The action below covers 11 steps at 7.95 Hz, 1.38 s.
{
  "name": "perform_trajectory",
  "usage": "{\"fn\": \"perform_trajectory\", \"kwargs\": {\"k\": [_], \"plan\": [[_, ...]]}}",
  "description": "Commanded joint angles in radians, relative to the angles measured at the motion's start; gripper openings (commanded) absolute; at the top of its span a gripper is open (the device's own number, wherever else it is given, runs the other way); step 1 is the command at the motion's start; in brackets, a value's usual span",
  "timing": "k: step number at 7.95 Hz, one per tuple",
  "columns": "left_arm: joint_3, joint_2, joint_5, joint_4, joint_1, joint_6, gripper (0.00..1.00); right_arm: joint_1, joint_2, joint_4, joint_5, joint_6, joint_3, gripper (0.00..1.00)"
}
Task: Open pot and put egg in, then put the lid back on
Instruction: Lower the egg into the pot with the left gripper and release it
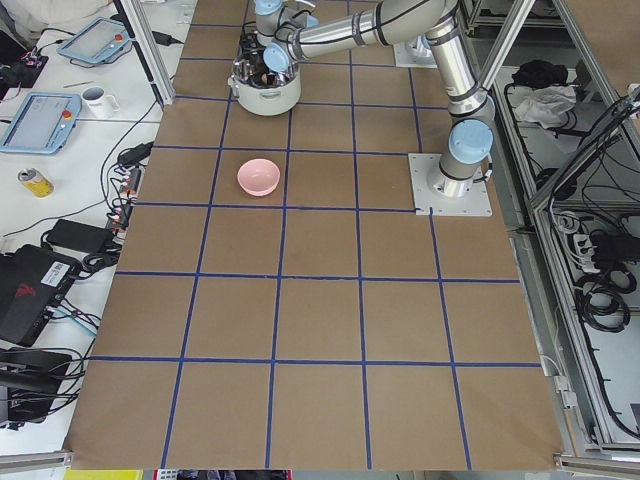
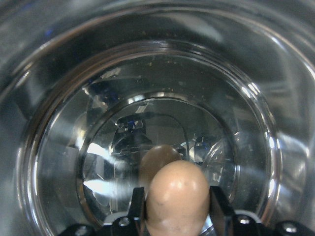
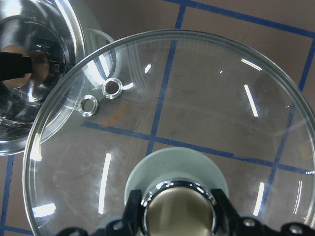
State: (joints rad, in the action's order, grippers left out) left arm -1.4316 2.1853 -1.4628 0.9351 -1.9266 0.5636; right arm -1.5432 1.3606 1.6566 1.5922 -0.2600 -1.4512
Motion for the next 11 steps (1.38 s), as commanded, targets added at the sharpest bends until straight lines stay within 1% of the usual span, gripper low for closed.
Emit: {"fn": "perform_trajectory", "kwargs": {"k": [1,2,4,5,6,7,8,10,11], "plan": [[-0.015,0.001,0.001,-0.024,0.0,-0.004,0.0,0.0,0.0,0.011,-0.001,0.01,-0.003,0.0],[-0.015,-0.001,0.001,-0.025,0.0,-0.004,0.04,0.0,0.0,0.011,0.0,0.007,-0.003,0.0],[-0.026,0.001,0.013,-0.045,0.0,-0.001,0.23,0.0,0.0,0.014,-0.001,0.002,-0.003,0.0],[-0.032,0.001,0.013,-0.061,0.0,0.002,0.38,0.0,0.0,0.014,0.0,0.002,-0.003,0.0],[-0.033,0.001,0.015,-0.068,0.0,0.005,0.59,0.0,0.0,0.015,0.0,-0.001,-0.003,0.0],[-0.036,0.001,0.063,-0.073,0.0,0.01,0.63,0.0,0.0,0.015,0.0,0.001,-0.003,0.0],[-0.038,-0.001,0.079,-0.075,0.0,0.01,0.68,0.0,0.0,0.015,0.0,-0.002,-0.003,0.0],[-0.038,-0.008,0.076,-0.081,0.0,0.003,0.75,0.0,0.0,0.015,0.0,-0.008,-0.003,0.0],[-0.038,-0.027,0.076,-0.085,0.0,-0.008,0.8,0.002,0.0,0.015,0.0,-0.013,-0.003,0.0]]}}
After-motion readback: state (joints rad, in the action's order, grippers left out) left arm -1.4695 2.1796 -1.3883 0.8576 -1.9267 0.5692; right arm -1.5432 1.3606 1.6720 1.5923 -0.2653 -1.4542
